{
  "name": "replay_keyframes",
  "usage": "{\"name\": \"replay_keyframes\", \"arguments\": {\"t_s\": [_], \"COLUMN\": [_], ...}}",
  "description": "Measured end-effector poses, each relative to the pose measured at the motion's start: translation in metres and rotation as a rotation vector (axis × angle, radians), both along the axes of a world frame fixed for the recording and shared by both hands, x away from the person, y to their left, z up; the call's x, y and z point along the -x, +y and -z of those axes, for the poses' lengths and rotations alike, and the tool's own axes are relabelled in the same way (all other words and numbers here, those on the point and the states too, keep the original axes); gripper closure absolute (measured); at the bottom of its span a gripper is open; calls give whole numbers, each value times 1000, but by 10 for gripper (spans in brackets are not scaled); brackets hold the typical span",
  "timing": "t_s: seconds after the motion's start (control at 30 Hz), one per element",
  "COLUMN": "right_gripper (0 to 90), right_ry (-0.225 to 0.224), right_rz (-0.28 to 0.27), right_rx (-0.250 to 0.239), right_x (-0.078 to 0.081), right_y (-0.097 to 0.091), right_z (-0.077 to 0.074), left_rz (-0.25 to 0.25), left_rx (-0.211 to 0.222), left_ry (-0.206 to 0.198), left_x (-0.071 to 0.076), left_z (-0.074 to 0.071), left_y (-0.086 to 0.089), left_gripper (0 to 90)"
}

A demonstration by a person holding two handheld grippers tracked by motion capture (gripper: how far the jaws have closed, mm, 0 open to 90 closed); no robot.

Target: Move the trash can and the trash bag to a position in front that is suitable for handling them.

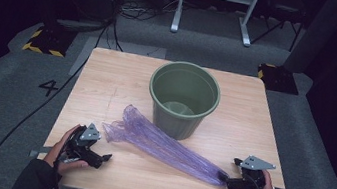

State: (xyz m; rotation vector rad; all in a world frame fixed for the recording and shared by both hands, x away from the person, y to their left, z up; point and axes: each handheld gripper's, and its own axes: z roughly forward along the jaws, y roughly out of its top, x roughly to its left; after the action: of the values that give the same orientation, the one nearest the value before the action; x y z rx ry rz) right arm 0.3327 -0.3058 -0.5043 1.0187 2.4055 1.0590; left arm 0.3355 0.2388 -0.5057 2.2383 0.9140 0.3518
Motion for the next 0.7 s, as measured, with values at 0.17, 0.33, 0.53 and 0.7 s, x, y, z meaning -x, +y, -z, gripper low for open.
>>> {"name": "replay_keyframes", "arguments": {"t_s": [0.17, 0.33, 0.53, 0.7], "right_gripper": [155, 154, 156, 158], "right_ry": [0, -24, -84, -142], "right_rz": [2, 22, 18, 10], "right_rx": [-1, -25, -38, -53], "right_x": [1, 4, 11, 17], "right_y": [-1, -5, -5, -10], "right_z": [0, -10, -31, -45], "left_rz": [13, 28, 37, 39], "left_rx": [4, 4, 4, 4], "left_ry": [-1, 1, 0, 0], "left_x": [0, 0, 0, 0], "left_z": [0, 0, 0, 0], "left_y": [1, 2, 4, 4], "left_gripper": [0, 0, 0, 0]}}
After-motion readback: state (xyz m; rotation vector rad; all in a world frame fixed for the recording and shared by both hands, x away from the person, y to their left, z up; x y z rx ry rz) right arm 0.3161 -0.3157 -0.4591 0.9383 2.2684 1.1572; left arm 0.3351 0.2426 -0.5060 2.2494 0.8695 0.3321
